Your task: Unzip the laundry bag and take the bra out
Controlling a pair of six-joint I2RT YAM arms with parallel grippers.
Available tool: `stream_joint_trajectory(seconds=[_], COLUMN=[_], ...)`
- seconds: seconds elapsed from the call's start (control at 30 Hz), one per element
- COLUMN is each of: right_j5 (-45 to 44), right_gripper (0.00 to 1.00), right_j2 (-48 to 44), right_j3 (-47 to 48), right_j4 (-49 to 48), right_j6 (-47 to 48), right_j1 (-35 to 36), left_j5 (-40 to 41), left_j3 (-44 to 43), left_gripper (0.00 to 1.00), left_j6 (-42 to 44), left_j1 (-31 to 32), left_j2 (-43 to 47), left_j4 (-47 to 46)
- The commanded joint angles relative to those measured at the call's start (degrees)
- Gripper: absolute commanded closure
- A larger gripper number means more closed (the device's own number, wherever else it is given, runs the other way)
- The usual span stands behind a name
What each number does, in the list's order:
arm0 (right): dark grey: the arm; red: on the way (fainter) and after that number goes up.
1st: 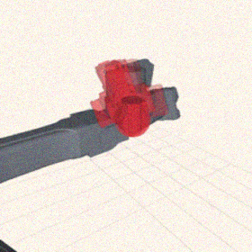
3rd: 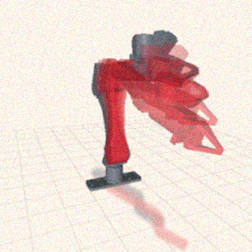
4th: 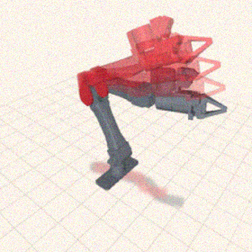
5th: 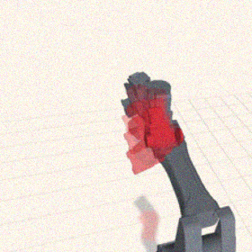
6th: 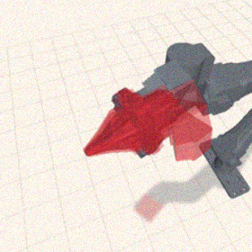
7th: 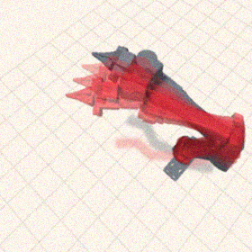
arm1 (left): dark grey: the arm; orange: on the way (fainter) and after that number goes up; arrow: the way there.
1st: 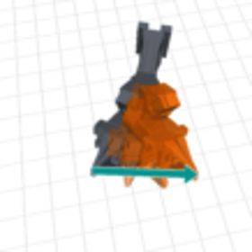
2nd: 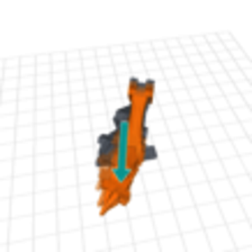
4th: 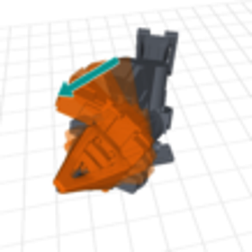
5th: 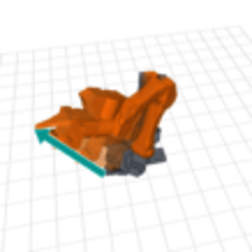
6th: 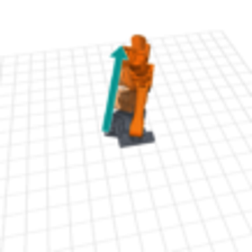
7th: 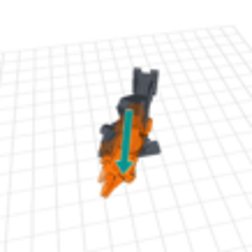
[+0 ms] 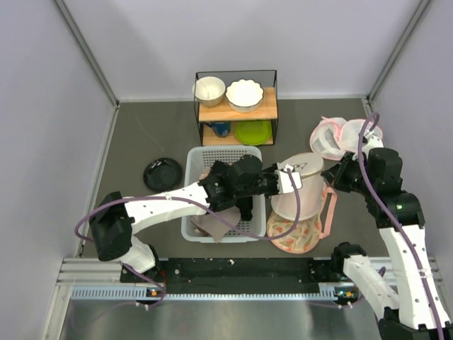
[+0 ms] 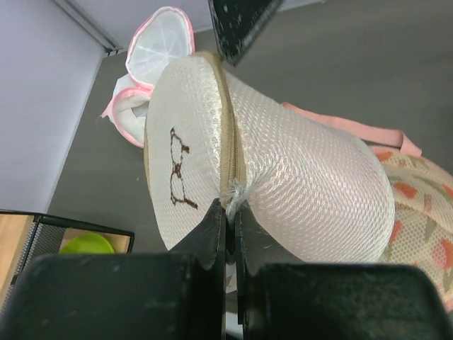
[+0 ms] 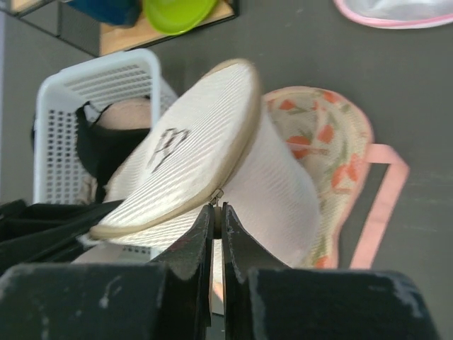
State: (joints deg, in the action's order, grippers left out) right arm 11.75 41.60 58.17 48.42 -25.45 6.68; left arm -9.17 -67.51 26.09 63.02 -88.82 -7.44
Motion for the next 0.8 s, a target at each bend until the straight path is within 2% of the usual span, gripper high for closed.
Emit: stream_joint_trajectory(seconds=[0.0, 0.07, 0.17, 0.27, 0.37, 0.5, 0.53, 0.57, 0.6, 0.63, 0.77], right_j5=[-4.91, -4.19, -1.74, 3.89, 7.4, 10.75, 10.23, 9.7, 8.57, 8.12, 7.5], right_gripper=[1.0, 1.0, 1.0, 1.0, 1.0, 1.0, 1.0, 1.0, 1.0, 1.0, 1.0], right_j2=[1.37, 2.25, 3.48, 3.31, 2.96, 0.51, -0.03, -0.55, -1.43, -1.87, -3.11], right_j3=[0.11, -1.04, -1.22, -0.43, -0.34, -2.27, -2.27, -2.27, -2.27, -2.36, -5.6], right_j4=[0.18, -1.13, -3.42, -5.79, -8.25, -13.87, -14.41, -14.85, -14.94, -14.94, -14.85], right_j6=[4.44, 4.8, 3.83, 1.99, -1.08, -6.79, -8.2, -8.56, -8.91, -9.17, -8.56], right_j1=[-6.47, -9.57, -9.93, -9.93, -9.93, -9.75, -9.67, -9.67, -9.67, -9.67, -9.67], left_j5=[-5.5, -7.26, -9.28, -11.22, -8.77, -3.59, -2.88, -2.26, -1.65, -0.95, 4.32], left_j3=[3.69, 4.05, 2.65, -2.35, -7.02, -13.86, -14.58, -15.45, -16.86, -17.22, -15.3], left_gripper=[1.0, 1.0, 1.0, 1.0, 1.0, 0.99, 0.91, 0.69, 0.1, 0.01, 0.01], left_j6=[5.29, 5.03, 4.94, 4.07, 4.32, 4.33, 4.06, 3.97, 4.06, 4.15, 0.56], left_j1=[-2.81, -3.78, -4.23, -4.14, -4.31, -4.4, -4.49, -4.66, -5.1, -5.45, -6.95], left_j2=[6.54, 7.25, 6.56, 2.26, -3.37, -10.4, -11.2, -11.81, -12.78, -13.13, -11.65], left_j4=[-6.26, -6.88, -6.88, -5.74, -8.19, -16.51, -17.42, -17.52, -17.0, -15.25, -12.86])
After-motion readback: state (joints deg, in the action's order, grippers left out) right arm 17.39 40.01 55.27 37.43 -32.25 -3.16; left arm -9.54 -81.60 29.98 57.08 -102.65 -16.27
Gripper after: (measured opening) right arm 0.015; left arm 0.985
